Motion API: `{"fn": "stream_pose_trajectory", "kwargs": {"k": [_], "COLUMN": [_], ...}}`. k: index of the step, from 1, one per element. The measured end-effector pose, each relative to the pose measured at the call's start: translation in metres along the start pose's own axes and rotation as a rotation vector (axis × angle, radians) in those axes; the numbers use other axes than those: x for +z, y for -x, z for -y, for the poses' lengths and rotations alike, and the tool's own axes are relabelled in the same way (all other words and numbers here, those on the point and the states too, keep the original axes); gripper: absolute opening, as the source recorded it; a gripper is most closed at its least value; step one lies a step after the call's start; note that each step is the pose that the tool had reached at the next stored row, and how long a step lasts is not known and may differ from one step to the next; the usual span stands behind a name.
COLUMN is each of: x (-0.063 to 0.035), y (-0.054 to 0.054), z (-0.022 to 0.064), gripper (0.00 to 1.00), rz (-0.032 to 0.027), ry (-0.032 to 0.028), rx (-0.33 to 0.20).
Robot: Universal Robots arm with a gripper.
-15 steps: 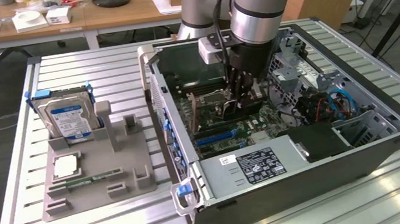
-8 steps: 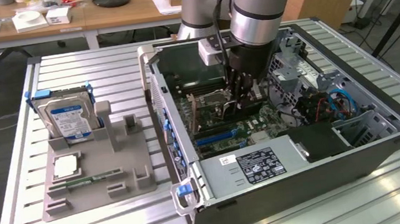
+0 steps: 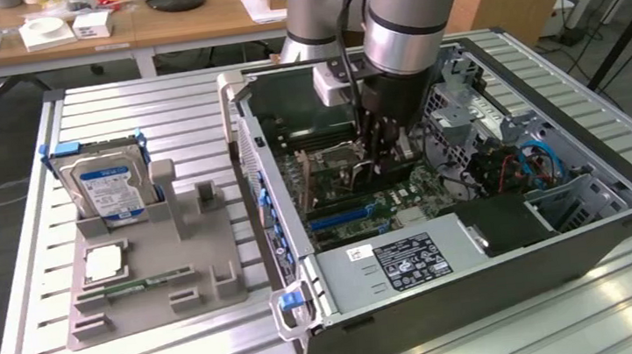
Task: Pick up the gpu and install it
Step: 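Pick up the gpu and move the gpu toward the slot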
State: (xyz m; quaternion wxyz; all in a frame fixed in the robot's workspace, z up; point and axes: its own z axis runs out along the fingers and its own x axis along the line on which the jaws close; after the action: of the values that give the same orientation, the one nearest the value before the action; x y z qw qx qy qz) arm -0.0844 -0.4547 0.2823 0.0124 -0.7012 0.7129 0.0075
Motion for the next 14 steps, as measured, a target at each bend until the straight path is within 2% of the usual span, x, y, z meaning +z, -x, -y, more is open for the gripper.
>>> {"fn": "stream_pose_trajectory", "kwargs": {"k": [14], "x": [0.001], "y": [-0.0047], "z": [-0.0001], "gripper": [0.26], "rz": [-0.0001], "ry": [0.0], "rx": [0.0]}}
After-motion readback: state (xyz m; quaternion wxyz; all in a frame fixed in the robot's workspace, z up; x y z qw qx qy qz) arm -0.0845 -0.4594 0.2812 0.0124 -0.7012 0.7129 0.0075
